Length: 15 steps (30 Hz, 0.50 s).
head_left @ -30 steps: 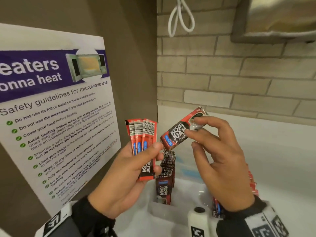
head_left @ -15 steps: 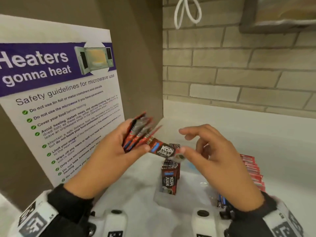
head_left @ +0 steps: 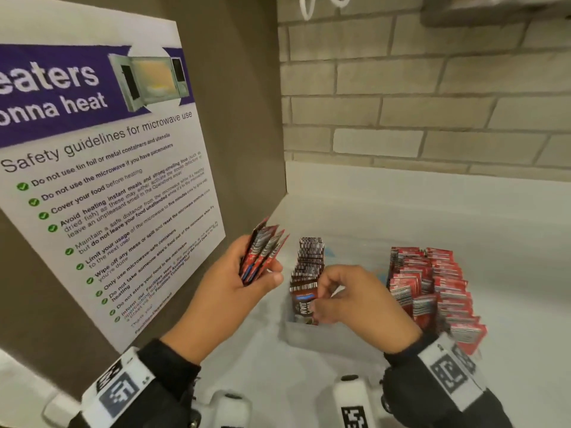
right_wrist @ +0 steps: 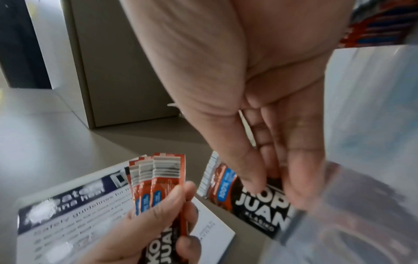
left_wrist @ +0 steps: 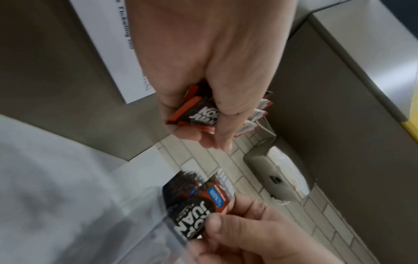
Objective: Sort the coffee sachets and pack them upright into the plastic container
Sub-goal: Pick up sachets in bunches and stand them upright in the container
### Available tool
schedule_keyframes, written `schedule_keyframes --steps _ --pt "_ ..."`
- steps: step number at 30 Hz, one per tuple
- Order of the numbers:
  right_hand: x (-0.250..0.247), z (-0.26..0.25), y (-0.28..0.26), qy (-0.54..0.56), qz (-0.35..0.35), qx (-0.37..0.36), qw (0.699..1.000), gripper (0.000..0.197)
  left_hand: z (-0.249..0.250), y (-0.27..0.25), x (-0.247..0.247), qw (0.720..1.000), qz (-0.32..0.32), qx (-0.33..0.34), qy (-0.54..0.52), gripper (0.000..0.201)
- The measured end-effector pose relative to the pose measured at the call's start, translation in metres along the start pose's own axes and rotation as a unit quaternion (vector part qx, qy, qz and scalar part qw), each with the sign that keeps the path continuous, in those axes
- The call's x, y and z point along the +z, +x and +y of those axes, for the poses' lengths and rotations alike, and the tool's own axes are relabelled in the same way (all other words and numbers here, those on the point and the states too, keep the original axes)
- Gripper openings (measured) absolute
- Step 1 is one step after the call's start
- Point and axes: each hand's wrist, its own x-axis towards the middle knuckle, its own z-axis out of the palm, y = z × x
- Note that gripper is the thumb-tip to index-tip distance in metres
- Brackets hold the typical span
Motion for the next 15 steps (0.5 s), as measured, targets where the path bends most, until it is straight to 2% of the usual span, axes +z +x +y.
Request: schedule_keyframes --steps 6,11,15 --pt "0.016 0.004 0.002 -0.018 0.026 0.032 0.999 0.027 -0.020 -0.003 0.009 0.999 -0.028 -0.037 -0.026 0.047" --pt "0.018 0.008 0.005 -0.018 0.048 0.052 0.997 0.028 -0.030 -0.001 0.016 0.997 -0.020 -0.055 -0.043 0.043" --pt "0.011 0.007 0.005 -0.062 0.021 0.050 0.997 0.030 -0.026 0.000 0.015 0.995 0.002 -0.061 -0.080 0.034"
